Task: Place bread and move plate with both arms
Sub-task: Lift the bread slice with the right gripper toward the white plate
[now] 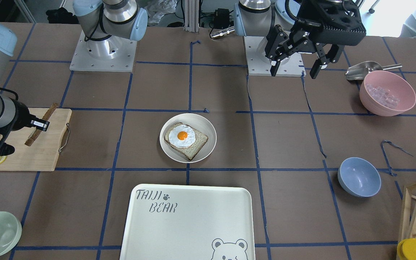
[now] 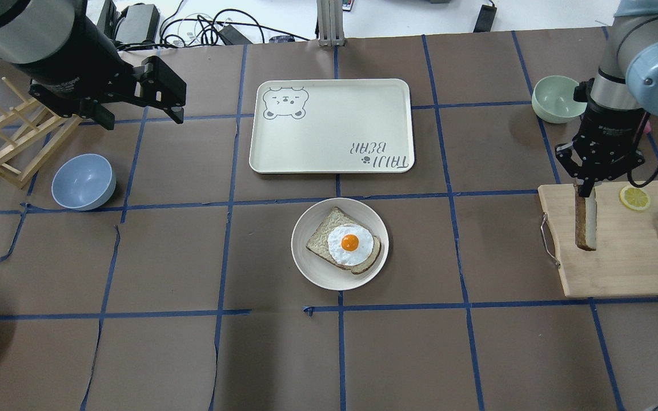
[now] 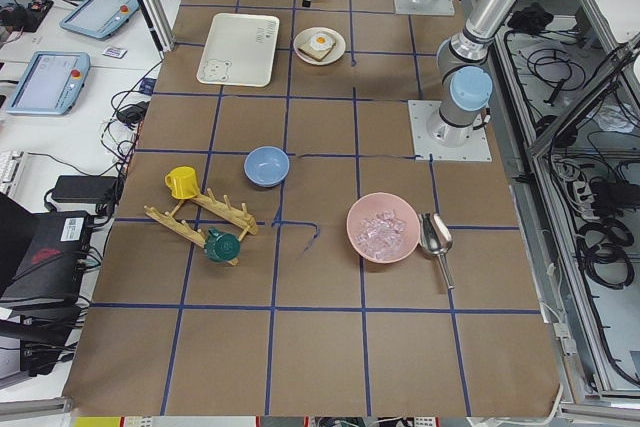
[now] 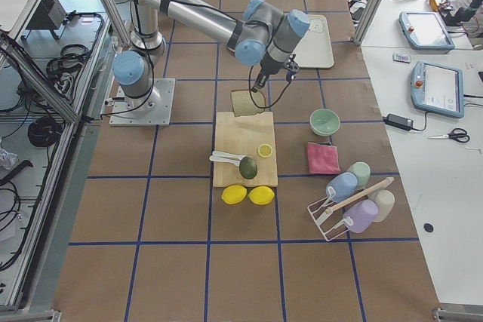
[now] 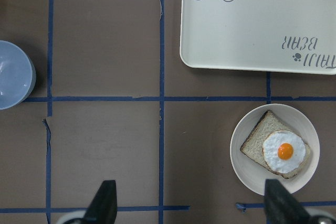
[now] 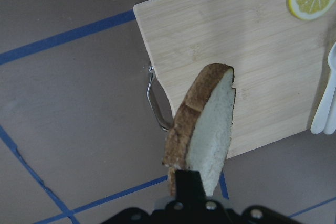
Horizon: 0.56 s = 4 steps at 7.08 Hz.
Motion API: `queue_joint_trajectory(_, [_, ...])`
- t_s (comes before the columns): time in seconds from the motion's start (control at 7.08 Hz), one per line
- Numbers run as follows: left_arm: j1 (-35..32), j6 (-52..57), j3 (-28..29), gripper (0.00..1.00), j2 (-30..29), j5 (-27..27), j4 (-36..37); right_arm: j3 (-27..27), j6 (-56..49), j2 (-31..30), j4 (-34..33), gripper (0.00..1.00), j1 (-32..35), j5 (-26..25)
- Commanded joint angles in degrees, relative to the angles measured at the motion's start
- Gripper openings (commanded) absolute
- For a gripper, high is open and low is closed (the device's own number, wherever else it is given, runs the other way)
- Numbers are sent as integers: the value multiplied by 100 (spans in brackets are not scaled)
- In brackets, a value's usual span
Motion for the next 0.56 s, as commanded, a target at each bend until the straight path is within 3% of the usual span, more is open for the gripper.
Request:
queue_joint_trajectory(0.0, [0, 0, -7, 100, 0, 4, 0, -422, 518, -69, 521, 0, 501, 64])
queue_joint_trajectory(0.42, [0, 0, 1, 100, 0, 4, 0, -441, 2358, -183, 654, 0, 1658, 1046])
